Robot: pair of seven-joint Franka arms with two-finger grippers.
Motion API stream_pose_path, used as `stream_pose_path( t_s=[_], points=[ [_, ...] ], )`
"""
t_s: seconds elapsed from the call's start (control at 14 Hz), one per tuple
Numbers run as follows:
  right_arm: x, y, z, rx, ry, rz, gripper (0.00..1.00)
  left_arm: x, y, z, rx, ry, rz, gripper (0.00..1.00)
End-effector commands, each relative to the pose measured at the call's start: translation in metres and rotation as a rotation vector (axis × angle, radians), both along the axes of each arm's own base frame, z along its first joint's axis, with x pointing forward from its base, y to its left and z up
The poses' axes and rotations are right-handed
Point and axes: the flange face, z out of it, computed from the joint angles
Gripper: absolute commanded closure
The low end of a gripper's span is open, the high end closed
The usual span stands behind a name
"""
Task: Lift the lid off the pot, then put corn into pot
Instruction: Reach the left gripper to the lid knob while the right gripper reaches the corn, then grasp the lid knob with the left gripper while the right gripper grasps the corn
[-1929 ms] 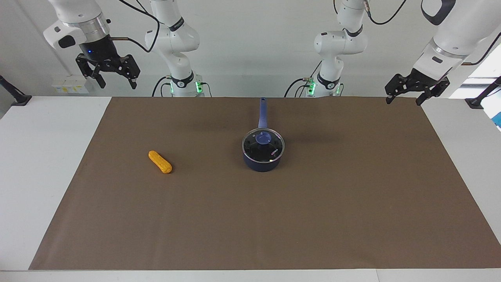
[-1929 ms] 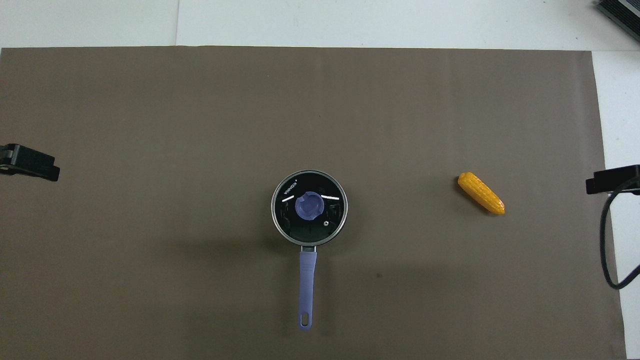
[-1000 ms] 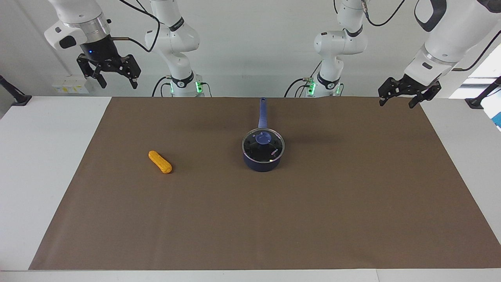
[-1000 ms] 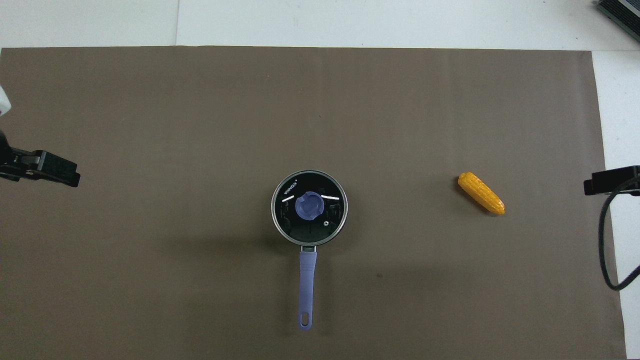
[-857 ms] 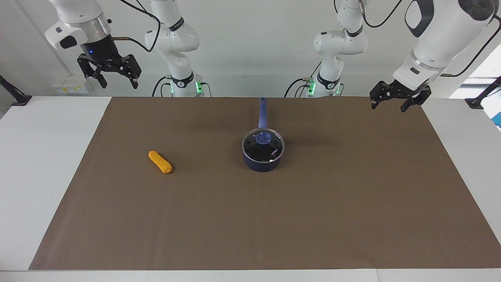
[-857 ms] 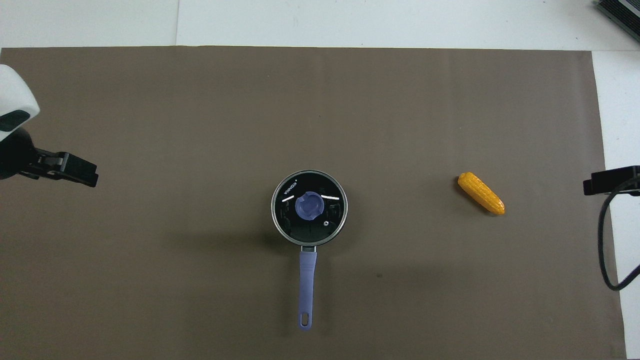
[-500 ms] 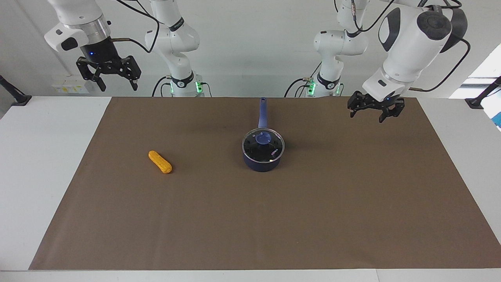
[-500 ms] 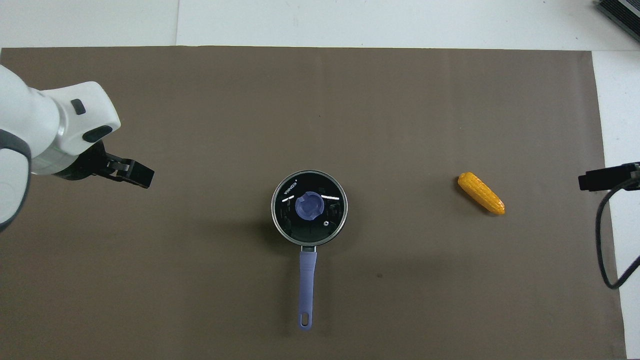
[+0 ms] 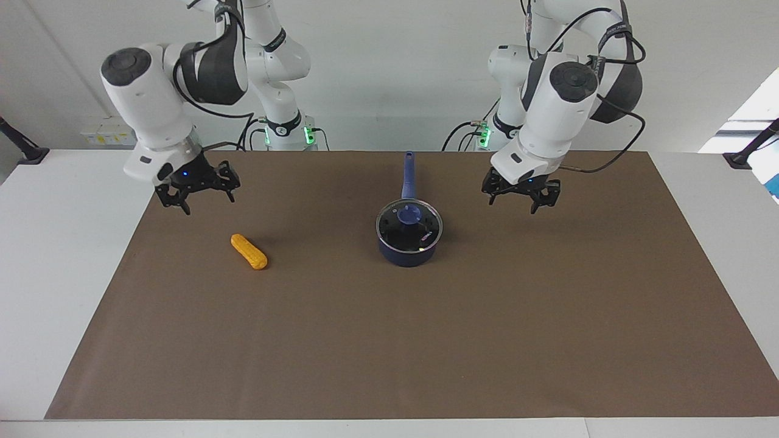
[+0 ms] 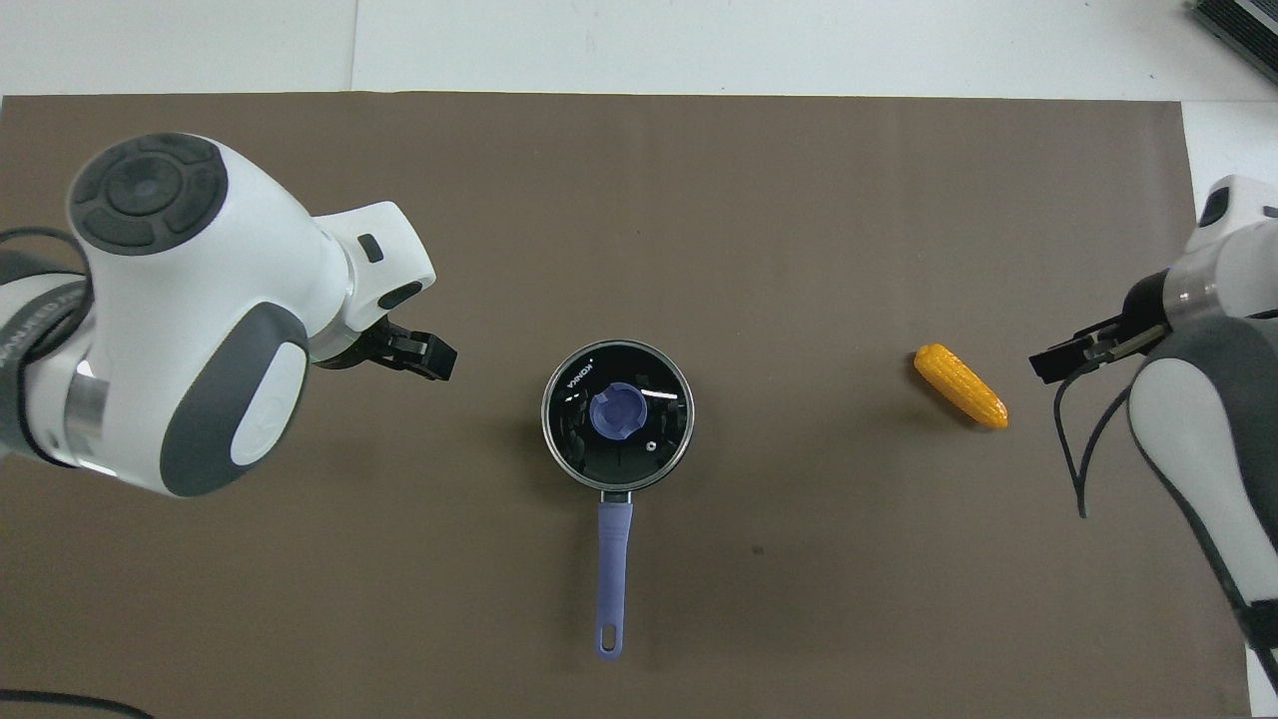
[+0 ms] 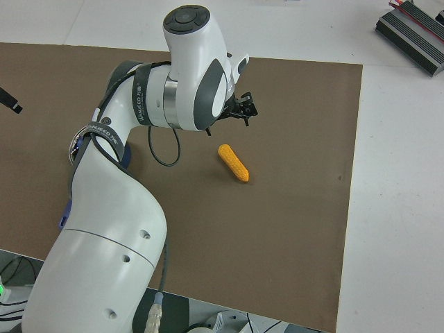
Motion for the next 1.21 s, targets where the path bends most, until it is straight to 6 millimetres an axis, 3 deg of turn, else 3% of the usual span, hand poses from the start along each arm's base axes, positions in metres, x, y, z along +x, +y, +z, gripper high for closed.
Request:
stream_pose_path(
  t_s=[0.0, 0.21, 0.36, 0.43, 0.71, 0.79, 1.0, 1.07, 1.14],
  points=[
    [0.005, -0.009, -0.045, 0.008, -0.011, 0.204, 0.00, 0.001, -0.028, -0.021, -0.001, -0.006, -0.011, 0.00],
    [0.010, 0.001, -0.080, 0.016, 0.002, 0.331, 0.00, -0.004, -0.074, -0.040, -0.009, -0.016, 0.032, 0.00],
    [0.017, 0.024, -0.110, 0.011, -0.006, 0.416, 0.00, -0.011, -0.115, -0.047, -0.011, -0.016, 0.083, 0.00],
    [0.018, 0.025, -0.125, 0.010, -0.001, 0.423, 0.00, -0.019, -0.138, -0.055, -0.007, -0.010, 0.105, 0.00],
    [-0.002, 0.023, -0.171, 0.009, -0.008, 0.447, 0.00, -0.053, -0.205, -0.065, -0.002, -0.020, 0.161, 0.00],
    [-0.006, 0.022, -0.182, 0.006, -0.017, 0.461, 0.00, -0.056, -0.214, -0.064, -0.023, -0.043, 0.163, 0.00],
    [-0.007, 0.020, -0.191, 0.005, -0.014, 0.484, 0.00, -0.060, -0.213, -0.078, -0.017, -0.041, 0.160, 0.00],
    [-0.007, 0.023, -0.193, 0.006, -0.011, 0.484, 0.13, -0.063, -0.211, -0.082, -0.012, -0.037, 0.162, 0.00],
    [-0.007, 0.022, -0.193, 0.006, -0.009, 0.472, 0.34, -0.064, -0.208, -0.086, -0.018, -0.042, 0.164, 0.00]
  ],
)
